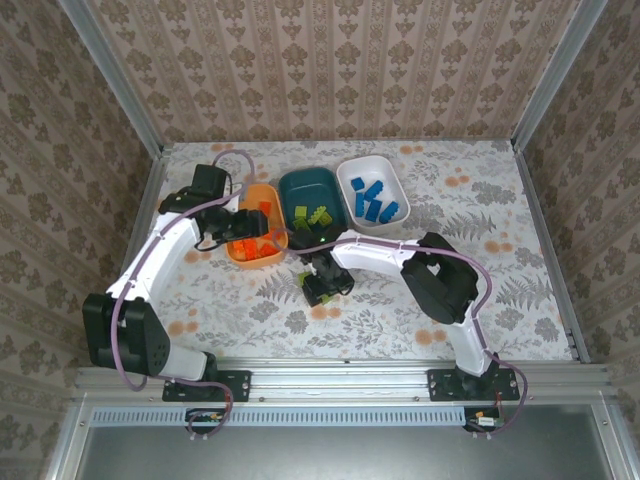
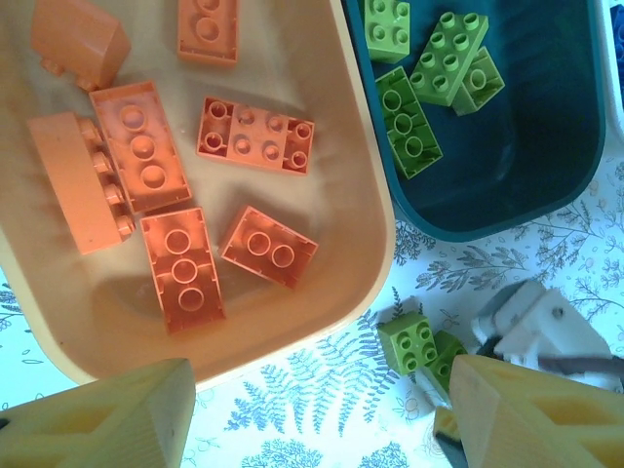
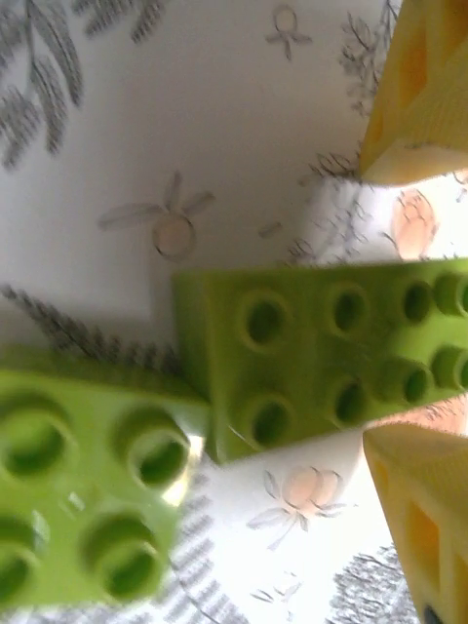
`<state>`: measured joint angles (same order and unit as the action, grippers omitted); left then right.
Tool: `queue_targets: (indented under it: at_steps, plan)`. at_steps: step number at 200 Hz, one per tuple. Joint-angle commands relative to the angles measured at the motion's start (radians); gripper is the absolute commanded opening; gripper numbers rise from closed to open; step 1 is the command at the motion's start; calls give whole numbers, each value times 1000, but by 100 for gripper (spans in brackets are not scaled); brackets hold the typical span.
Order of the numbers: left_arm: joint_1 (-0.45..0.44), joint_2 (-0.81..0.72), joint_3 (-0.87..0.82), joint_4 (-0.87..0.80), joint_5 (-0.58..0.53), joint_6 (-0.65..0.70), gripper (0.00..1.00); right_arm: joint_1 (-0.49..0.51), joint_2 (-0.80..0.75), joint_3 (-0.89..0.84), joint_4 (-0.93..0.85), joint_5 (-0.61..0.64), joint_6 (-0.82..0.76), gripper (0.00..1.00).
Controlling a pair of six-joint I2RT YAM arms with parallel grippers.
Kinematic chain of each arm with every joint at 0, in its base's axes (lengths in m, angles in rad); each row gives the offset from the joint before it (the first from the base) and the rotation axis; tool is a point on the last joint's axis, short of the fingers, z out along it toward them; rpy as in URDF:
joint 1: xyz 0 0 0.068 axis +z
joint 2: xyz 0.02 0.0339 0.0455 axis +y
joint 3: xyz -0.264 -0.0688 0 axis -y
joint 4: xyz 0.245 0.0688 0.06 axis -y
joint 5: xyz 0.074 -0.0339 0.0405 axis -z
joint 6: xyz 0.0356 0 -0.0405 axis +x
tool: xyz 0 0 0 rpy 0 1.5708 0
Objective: Sort the legos into containers by color
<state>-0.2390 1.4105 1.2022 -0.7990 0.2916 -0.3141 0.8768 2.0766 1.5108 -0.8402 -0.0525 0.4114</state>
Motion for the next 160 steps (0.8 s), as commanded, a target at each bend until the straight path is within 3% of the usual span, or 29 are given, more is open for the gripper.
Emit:
queue_targets:
  at_steps: [1, 22, 93, 127, 160]
  plan:
    - [12, -30, -15, -5, 17, -11, 70, -10, 19, 34, -5, 31, -17, 57]
    - [15, -33, -18, 3, 19, -21, 71, -13, 11, 27, -6, 34, -20, 45]
    - [15, -26, -46, 57, 47, -48, 71, -84, -260, -242, 68, 59, 46, 30]
    - [14, -9, -59, 92, 72, -65, 71, -180, -440, -354, 84, 29, 86, 29]
    - [14, 1, -69, 121, 87, -75, 71, -354, -575, -339, 92, -82, 136, 29]
